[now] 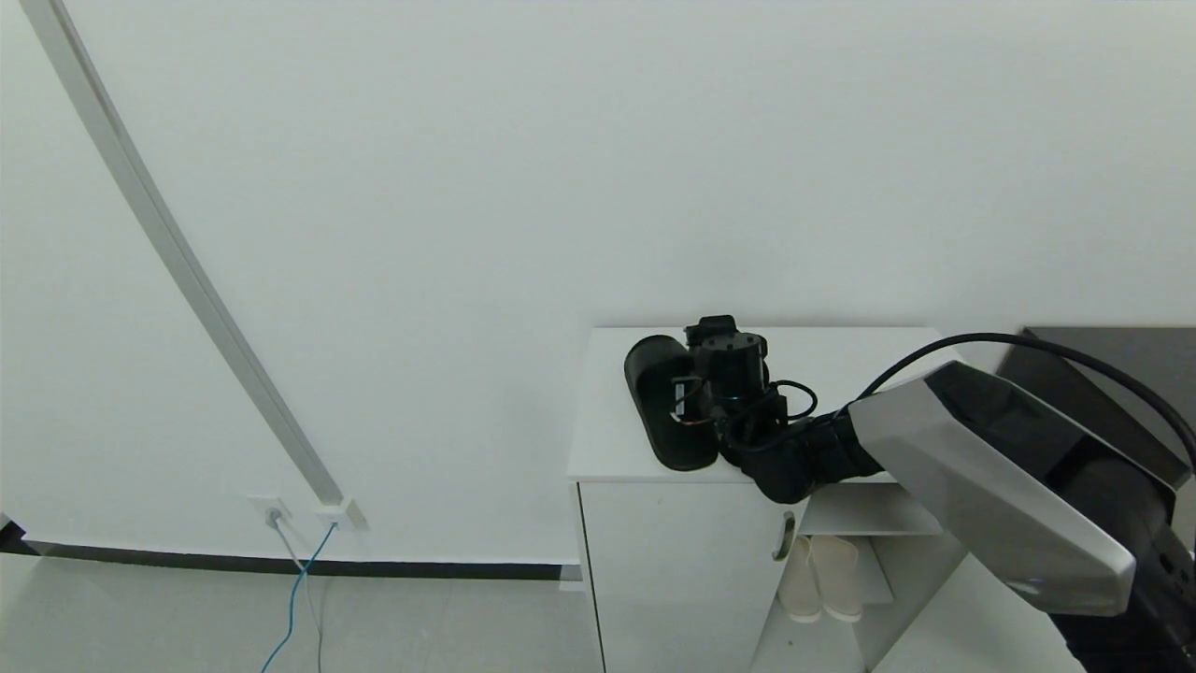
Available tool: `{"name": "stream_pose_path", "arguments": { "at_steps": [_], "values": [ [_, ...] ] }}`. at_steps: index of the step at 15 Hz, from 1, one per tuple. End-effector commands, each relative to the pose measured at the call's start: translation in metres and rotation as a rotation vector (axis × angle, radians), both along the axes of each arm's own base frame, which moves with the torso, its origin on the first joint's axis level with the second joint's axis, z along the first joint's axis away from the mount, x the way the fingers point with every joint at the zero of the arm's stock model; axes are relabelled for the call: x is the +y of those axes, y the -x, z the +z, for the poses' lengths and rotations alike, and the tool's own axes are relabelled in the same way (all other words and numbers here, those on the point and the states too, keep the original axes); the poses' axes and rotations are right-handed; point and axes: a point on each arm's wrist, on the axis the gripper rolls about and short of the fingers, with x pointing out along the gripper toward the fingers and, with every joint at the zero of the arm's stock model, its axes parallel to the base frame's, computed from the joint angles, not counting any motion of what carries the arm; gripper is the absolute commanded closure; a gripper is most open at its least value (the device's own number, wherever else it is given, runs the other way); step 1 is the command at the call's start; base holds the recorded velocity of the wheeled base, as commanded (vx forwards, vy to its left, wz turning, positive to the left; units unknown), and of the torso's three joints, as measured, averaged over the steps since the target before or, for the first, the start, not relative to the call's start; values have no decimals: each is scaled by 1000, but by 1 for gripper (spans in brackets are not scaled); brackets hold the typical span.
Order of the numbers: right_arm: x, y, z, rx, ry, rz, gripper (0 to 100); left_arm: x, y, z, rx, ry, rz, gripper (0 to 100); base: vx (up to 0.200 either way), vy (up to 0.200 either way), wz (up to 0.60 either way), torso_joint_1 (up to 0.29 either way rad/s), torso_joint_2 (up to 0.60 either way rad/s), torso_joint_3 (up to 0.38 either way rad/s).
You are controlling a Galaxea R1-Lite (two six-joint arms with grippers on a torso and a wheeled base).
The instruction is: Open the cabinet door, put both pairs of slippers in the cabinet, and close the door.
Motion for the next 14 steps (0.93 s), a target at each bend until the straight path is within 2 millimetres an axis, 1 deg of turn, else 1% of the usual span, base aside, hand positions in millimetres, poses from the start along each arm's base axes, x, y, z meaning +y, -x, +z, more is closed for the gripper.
{"name": "stream_pose_path", "arguments": {
  "at_steps": [1, 4, 5, 6, 9, 13, 14],
  "values": [
    [-1, 2, 6, -7, -7, -1, 100, 0, 0, 0, 2, 1, 0, 100, 0, 0, 0, 0, 0, 0],
    [-7, 14, 22, -12, -16, 3, 100, 0, 0, 0, 2, 1, 1, 100, 0, 0, 0, 0, 0, 0],
    [-11, 22, 31, -22, -21, 8, 100, 0, 0, 0, 0, 1, 0, 100, 0, 0, 0, 0, 0, 0],
    [-14, 30, 35, -20, -19, 16, 100, 0, 0, 0, 2, 1, 1, 100, 0, 0, 0, 0, 0, 0],
    [-25, 61, 48, -28, -31, 57, 100, 0, 0, 0, 0, -1, 1, 100, 0, 0, 0, 0, 0, 0],
    [-49, 118, 76, -12, -40, 190, 100, 0, 0, 0, 1, -2, 0, 100, 0, 0, 0, 0, 0, 0],
    [-55, 129, 82, -11, -43, 219, 100, 0, 0, 0, 0, -2, 0, 100, 0, 0, 0, 0, 0, 0]
  ]
}}
